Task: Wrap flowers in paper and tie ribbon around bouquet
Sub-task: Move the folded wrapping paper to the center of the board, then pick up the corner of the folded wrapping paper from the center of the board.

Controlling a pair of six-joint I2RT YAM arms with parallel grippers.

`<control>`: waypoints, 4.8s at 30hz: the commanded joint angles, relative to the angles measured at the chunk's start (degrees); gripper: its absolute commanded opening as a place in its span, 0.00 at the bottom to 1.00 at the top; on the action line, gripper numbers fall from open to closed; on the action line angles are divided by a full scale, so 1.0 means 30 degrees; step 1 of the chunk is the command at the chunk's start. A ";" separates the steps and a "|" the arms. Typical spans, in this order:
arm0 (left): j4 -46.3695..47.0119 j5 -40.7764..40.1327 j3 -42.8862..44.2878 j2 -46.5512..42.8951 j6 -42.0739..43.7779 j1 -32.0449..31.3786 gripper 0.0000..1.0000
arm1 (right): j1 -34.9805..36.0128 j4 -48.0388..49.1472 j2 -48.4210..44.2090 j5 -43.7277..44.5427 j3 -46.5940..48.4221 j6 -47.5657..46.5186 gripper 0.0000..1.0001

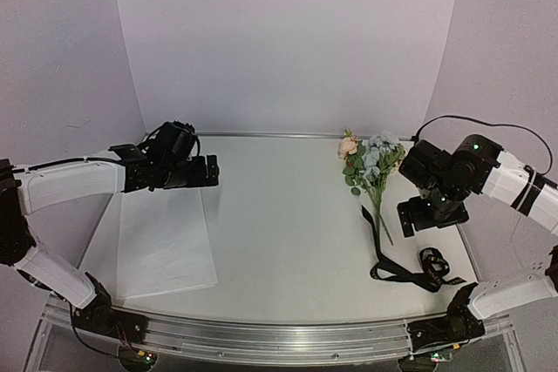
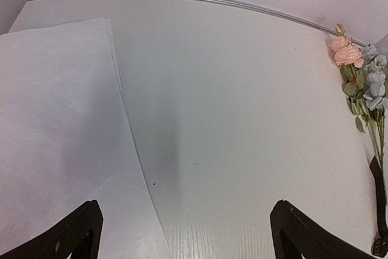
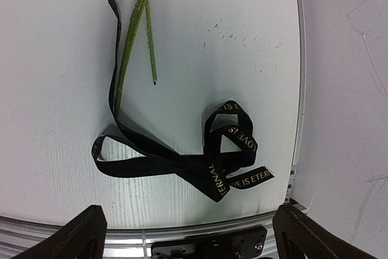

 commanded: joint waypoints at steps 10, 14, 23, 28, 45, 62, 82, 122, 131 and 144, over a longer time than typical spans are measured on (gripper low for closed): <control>-0.1673 -0.0178 -0.1456 0.0318 -0.3649 0.4400 1.00 | -0.0097 0.0054 -0.0069 -0.1722 -0.1212 -0.0014 0.98; -0.1193 -0.0108 -0.2287 0.0725 -0.3376 0.6332 1.00 | -0.0081 0.0680 0.0584 -0.2785 -0.1392 0.0106 0.98; 0.1539 0.2008 -0.3391 0.2883 -0.2795 1.1016 1.00 | -0.0087 0.2021 0.1746 -0.4141 -0.1846 0.0416 0.98; 0.3365 0.4289 -0.3451 0.4296 -0.2186 1.1810 1.00 | -0.0094 0.2318 0.1946 -0.4371 -0.1930 0.0334 0.98; 0.4815 0.8148 -0.1962 0.7461 -0.3064 0.5752 1.00 | -0.0076 0.3144 0.1321 -0.3987 -0.3609 0.1081 0.98; 0.1261 0.6089 0.2649 0.6362 -0.3534 0.1370 1.00 | -0.0034 0.5034 0.1972 -0.6398 -0.3996 0.2302 0.98; 0.0852 0.7358 0.5093 1.0247 -0.0789 0.6746 0.84 | -0.0039 0.9190 1.0228 -1.1787 0.1415 0.2769 0.94; 0.4039 1.3464 0.7200 1.5258 -0.0258 0.5973 0.09 | 0.0080 1.9427 1.2306 -1.3256 -0.2502 1.1409 0.67; 0.3912 1.3096 0.7128 1.5049 -0.0326 0.5953 0.09 | 0.0074 1.7482 1.0346 -1.2216 -0.2747 1.0829 0.39; 0.3761 1.3037 0.7708 1.5394 -0.0500 0.5950 0.09 | 0.0091 1.7198 0.8937 -1.2524 -0.3199 1.1316 0.00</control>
